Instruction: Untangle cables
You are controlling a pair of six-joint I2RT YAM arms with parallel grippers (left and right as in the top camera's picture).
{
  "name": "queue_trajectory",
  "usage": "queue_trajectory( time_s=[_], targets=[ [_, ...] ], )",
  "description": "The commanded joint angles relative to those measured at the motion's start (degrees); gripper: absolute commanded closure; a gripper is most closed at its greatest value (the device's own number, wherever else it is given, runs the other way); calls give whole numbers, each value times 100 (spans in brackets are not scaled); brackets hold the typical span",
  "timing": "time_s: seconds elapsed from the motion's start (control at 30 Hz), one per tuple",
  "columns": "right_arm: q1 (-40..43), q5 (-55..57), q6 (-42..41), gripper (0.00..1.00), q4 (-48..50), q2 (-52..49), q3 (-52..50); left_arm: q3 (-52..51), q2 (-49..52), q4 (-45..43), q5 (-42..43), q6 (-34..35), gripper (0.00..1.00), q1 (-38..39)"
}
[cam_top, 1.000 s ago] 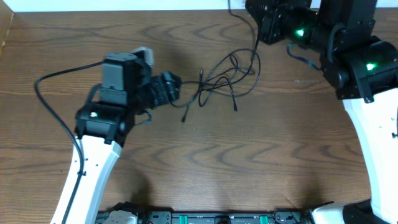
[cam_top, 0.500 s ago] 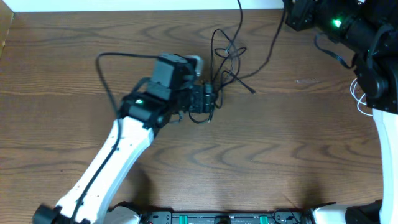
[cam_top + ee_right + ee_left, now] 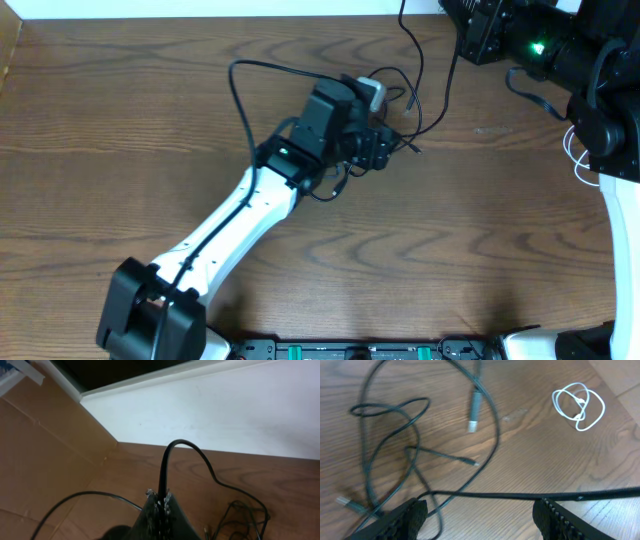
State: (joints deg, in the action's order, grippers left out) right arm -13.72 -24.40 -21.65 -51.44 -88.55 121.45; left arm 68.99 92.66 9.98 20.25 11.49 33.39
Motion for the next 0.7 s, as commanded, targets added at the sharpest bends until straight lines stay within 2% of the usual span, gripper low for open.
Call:
queue_trajectory(
  time_s=[0.0,0.27,0.4,0.5,0.57,0.67],
  targets=[
    [20,-15,116,99,-13,42,79,138,131,-138,9,-164,27,105],
    [22,-15,240,99,-133,42,79,138,74,247,83,-957,31,-61],
    [28,-13,260,99,-197,42,79,138,-85,310,826,-1084,31,-212],
    [28,-13,264,99,-208,42,79,136,-96,-39,1565,-1045,30,-186],
    [28,-13,264,99,-223,42,79,127,-42,-262,1513,-994,30,-50],
    [28,-13,264,99,-286,42,79,120,107,-481,780,-994,30,188]
  ],
)
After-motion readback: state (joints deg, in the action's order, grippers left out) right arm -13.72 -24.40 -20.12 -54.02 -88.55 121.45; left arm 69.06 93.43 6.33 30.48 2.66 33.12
